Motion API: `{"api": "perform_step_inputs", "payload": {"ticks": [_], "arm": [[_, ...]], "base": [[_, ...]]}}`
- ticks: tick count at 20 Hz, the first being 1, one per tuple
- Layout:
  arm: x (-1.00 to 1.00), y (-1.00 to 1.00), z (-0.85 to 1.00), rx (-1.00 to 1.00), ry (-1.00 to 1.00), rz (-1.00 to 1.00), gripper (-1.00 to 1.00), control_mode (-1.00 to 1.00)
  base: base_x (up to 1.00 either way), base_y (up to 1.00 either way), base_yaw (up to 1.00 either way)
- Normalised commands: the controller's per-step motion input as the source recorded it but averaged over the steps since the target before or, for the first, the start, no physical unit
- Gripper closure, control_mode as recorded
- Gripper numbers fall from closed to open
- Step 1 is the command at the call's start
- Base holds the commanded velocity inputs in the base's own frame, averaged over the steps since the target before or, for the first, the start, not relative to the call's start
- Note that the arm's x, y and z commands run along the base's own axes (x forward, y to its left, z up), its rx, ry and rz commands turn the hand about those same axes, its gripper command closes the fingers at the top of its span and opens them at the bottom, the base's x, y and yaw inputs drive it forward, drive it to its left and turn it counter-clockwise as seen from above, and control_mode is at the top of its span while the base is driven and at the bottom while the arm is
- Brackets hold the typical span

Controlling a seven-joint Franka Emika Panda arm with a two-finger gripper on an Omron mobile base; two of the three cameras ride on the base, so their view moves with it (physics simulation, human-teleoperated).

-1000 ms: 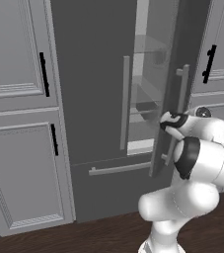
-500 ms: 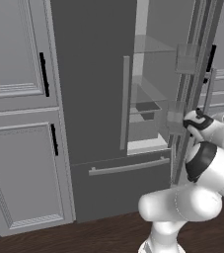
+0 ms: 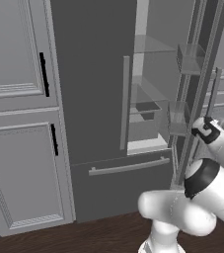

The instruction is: Grab a lemon wedge from the fridge and one ice cube from the ice bowl, and put them in the glass of lemonade.

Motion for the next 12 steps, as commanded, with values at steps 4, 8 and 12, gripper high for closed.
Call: {"api": "perform_step_inputs", "payload": {"ticks": [4, 8, 12], "arm": [[-0.86, 0.02, 1.00, 0.00, -0.11, -0.03, -1.00, -1.00], [-0.51, 0.53, 1.00, -0.09, -0.05, 0.00, -1.00, -1.00], [-0.18, 1.00, 0.98, -0.32, 0.00, -0.08, -1.00, -1.00]], "base": [[0.00, 0.00, 0.00], [0.00, 0.00, 0.00], [0.00, 0.00, 0.00]]}}
